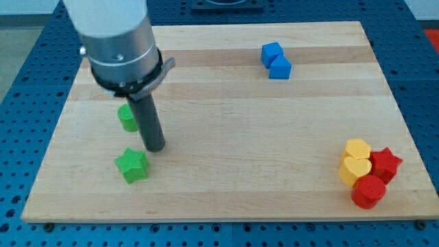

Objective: Push the green circle towards top

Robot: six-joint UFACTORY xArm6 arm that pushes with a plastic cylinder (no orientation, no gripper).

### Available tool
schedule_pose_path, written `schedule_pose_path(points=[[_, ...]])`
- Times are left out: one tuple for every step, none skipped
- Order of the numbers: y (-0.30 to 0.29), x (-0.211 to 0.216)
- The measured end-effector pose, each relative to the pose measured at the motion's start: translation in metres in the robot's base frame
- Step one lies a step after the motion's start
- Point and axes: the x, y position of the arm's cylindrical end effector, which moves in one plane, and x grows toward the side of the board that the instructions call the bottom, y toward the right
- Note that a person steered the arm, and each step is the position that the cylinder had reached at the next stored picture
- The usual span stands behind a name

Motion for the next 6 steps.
schedule_pose_path(points=[[-0.040, -0.020], [-0.057, -0.060], [-0.066, -0.081], [-0.066, -0.082], [-0.071, -0.110], [-0.067, -0.096]])
